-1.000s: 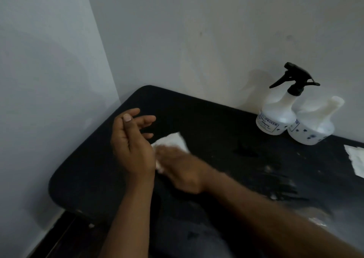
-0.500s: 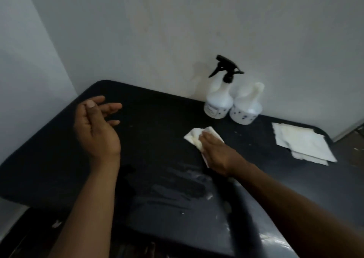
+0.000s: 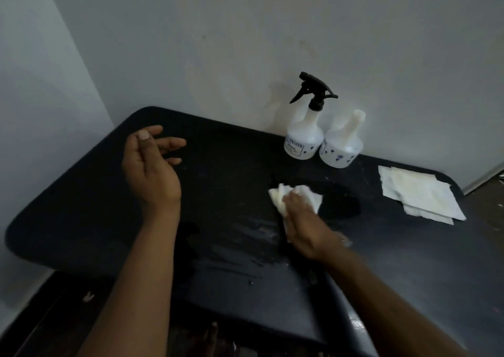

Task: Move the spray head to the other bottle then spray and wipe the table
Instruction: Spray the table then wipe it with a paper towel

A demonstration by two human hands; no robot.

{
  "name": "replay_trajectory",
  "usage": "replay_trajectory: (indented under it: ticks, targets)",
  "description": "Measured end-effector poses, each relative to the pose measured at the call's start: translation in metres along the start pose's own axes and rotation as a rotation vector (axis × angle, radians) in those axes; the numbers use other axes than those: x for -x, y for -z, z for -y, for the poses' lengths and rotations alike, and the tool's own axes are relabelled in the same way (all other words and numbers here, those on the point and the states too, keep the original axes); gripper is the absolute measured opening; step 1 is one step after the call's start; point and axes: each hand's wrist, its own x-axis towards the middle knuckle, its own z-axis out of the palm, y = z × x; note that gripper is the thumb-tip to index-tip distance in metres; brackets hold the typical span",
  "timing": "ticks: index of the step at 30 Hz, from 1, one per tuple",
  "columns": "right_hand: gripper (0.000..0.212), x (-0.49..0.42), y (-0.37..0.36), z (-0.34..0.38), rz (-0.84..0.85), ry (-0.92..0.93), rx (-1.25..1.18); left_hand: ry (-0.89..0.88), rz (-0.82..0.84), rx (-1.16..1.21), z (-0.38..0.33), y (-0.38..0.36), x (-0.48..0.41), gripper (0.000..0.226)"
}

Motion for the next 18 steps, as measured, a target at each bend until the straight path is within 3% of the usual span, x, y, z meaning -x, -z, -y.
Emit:
replay_trajectory:
  ticks: [7,12,14,18]
  targets:
    - [0.058,0.012,-0.065,0.129,0.018,0.264,-0.022,0.027,-0.055,0.017,-0.001,0.013,-0.009,0.028]
    - [0.069,0.011,-0.096,0.19,0.22,0.449,0.142,0.03,-0.082,0.018,-0.003,0.022,-0.014,0.028]
    - [0.064,0.008,-0.094,0.181,0.18,0.426,0.191,0.036,-0.091,0.029,-0.004,0.026,-0.017,0.028]
    - [0.062,0.013,-0.068,0.121,-0.074,0.303,0.258,0.051,-0.113,0.043,-0.006,0.032,-0.021,0.028]
